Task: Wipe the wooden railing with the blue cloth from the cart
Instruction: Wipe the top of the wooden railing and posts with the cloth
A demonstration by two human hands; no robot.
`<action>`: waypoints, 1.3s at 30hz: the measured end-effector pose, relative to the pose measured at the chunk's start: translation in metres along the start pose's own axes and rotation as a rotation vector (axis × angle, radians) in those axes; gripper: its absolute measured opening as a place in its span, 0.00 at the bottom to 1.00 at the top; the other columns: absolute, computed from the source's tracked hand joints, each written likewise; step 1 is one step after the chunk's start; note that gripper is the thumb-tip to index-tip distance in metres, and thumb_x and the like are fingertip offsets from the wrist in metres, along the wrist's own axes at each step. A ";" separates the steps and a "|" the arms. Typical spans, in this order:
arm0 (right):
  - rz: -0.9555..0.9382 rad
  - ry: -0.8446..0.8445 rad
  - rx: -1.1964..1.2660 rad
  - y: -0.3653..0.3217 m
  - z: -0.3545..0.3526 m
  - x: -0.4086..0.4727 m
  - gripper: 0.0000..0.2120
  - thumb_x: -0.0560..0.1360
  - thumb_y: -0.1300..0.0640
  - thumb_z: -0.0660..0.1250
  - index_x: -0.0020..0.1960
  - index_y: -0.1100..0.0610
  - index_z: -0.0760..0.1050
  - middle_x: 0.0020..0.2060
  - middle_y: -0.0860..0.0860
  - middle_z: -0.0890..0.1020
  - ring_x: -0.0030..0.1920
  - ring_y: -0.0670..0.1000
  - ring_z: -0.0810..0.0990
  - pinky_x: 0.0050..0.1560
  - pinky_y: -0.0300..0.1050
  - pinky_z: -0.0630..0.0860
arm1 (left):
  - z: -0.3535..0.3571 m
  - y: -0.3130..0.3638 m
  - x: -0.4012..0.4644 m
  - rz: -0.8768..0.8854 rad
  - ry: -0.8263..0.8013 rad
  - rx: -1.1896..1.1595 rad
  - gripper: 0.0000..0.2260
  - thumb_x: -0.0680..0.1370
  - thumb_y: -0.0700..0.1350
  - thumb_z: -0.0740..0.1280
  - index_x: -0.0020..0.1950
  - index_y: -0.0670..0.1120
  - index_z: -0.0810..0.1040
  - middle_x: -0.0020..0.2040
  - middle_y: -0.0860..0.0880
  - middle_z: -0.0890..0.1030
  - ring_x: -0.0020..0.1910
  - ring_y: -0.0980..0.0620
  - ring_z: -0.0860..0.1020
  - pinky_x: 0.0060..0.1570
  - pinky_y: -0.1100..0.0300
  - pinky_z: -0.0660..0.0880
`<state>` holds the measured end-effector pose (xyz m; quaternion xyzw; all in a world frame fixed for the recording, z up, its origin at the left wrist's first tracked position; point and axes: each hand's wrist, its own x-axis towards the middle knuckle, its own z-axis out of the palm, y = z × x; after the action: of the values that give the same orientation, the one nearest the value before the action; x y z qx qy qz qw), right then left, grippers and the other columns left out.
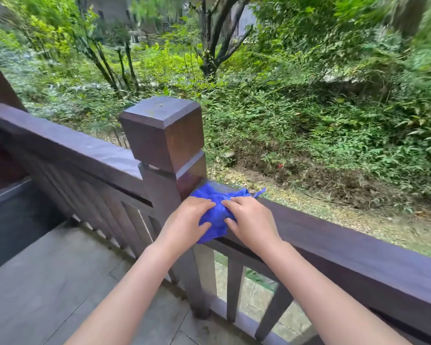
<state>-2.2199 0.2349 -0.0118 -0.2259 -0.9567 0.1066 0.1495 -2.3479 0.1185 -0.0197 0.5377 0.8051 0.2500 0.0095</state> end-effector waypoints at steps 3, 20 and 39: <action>0.001 -0.016 -0.071 -0.009 -0.003 -0.011 0.16 0.73 0.55 0.60 0.60 0.54 0.72 0.54 0.53 0.78 0.57 0.57 0.73 0.51 0.52 0.74 | -0.001 0.003 -0.012 0.024 0.049 -0.005 0.18 0.71 0.39 0.68 0.61 0.46 0.76 0.61 0.50 0.77 0.63 0.51 0.71 0.57 0.57 0.72; 0.248 -0.051 0.130 -0.007 -0.063 -0.118 0.13 0.68 0.54 0.65 0.53 0.50 0.75 0.49 0.49 0.83 0.52 0.54 0.79 0.55 0.47 0.70 | -0.022 0.082 -0.040 0.262 -0.320 -0.141 0.12 0.69 0.43 0.69 0.51 0.49 0.81 0.47 0.51 0.84 0.45 0.54 0.78 0.47 0.60 0.74; 0.877 -0.017 0.097 0.100 -0.203 -0.502 0.10 0.67 0.54 0.70 0.48 0.55 0.80 0.46 0.52 0.83 0.48 0.51 0.79 0.50 0.44 0.76 | 0.112 0.439 -0.169 0.845 -0.698 -0.152 0.09 0.68 0.44 0.69 0.46 0.45 0.81 0.43 0.45 0.83 0.43 0.47 0.78 0.44 0.56 0.74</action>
<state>-1.6839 0.1171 0.0310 -0.6025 -0.7653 0.2067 0.0925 -1.8670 0.1454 0.0208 0.8628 0.4481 0.0964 0.2133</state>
